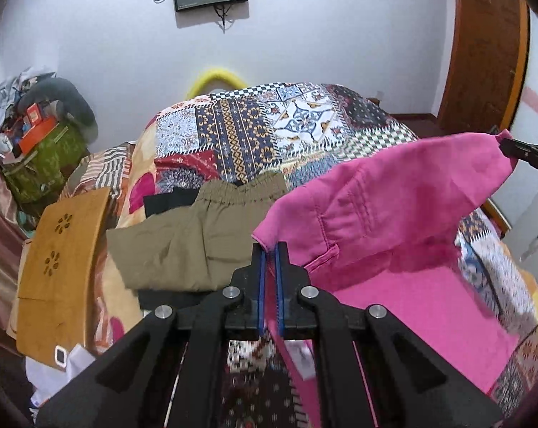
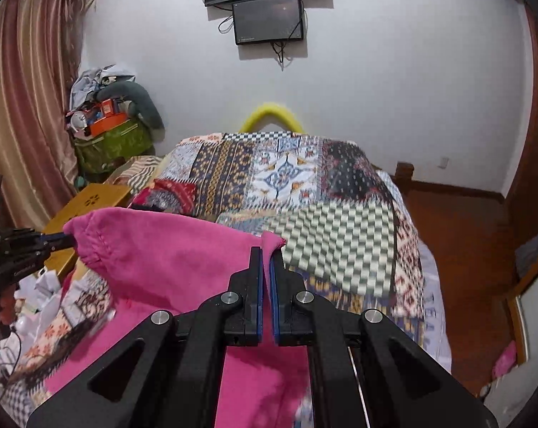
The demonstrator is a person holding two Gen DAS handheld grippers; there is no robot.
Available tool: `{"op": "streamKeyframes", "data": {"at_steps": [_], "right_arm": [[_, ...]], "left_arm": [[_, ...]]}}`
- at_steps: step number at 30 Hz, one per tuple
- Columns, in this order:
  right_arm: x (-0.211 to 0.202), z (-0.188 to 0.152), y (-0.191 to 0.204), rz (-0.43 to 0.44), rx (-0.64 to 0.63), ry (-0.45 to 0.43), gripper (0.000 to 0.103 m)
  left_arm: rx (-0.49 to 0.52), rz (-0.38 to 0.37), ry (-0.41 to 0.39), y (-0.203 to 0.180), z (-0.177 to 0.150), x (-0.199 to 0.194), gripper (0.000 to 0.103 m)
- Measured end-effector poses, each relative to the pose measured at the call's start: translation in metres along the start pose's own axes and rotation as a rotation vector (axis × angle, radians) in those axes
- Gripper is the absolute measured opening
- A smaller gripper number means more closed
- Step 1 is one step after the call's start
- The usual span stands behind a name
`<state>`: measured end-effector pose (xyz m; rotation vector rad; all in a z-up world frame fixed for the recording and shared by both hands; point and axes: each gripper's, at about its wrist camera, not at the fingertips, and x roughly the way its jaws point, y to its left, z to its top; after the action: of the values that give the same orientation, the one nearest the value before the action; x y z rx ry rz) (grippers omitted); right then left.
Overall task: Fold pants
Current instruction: 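Lift the pink trousers with both tools and fold them in half, then open both tools to release the folded trousers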
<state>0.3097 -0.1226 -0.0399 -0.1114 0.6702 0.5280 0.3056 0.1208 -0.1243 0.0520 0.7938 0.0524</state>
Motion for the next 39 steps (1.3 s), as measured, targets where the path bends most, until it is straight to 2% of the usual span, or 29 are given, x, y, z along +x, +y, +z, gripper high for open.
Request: {"op": "streamKeyframes", "data": {"at_steps": [9, 18, 25, 27, 30, 32, 33, 34, 35, 37, 39], "right_arm": [[-0.034, -0.062, 0.011, 0.034, 0.013, 0.076, 0.003], [-0.039, -0.132, 0.015, 0.049, 0.042, 0.184, 0.004], [-0.045, -0.176, 0.015, 0.013, 0.062, 0.271, 0.009], [-0.050, -0.181, 0.017, 0.004, 0.063, 0.286, 0.011], [-0.059, -0.185, 0.017, -0.006, 0.062, 0.298, 0.022], [-0.067, -0.184, 0.021, -0.011, 0.053, 0.279, 0.030], [-0.071, -0.182, 0.023, -0.013, 0.047, 0.266, 0.035], [-0.077, -0.177, 0.027, -0.012, 0.037, 0.243, 0.043], [-0.079, -0.174, 0.030, -0.009, 0.032, 0.229, 0.046], [-0.083, -0.167, 0.038, 0.006, 0.023, 0.202, 0.056], [-0.082, -0.159, 0.049, 0.034, 0.006, 0.189, 0.059]], "left_arm": [[0.064, -0.008, 0.029, -0.020, -0.063, -0.031, 0.004], [0.106, -0.042, 0.153, -0.037, -0.127, -0.029, 0.004], [0.091, -0.008, 0.209, -0.032, -0.160, -0.034, 0.009], [0.077, 0.007, 0.214, -0.027, -0.165, -0.039, 0.014], [0.069, 0.031, 0.199, -0.021, -0.166, -0.050, 0.032], [0.079, 0.062, 0.163, -0.020, -0.161, -0.062, 0.062], [0.084, 0.075, 0.143, -0.021, -0.158, -0.067, 0.070], [0.088, 0.081, 0.123, -0.022, -0.154, -0.072, 0.083], [0.091, 0.078, 0.104, -0.024, -0.149, -0.077, 0.090], [0.102, 0.057, 0.088, -0.030, -0.141, -0.082, 0.094], [0.131, 0.033, 0.089, -0.041, -0.133, -0.080, 0.096]]}}
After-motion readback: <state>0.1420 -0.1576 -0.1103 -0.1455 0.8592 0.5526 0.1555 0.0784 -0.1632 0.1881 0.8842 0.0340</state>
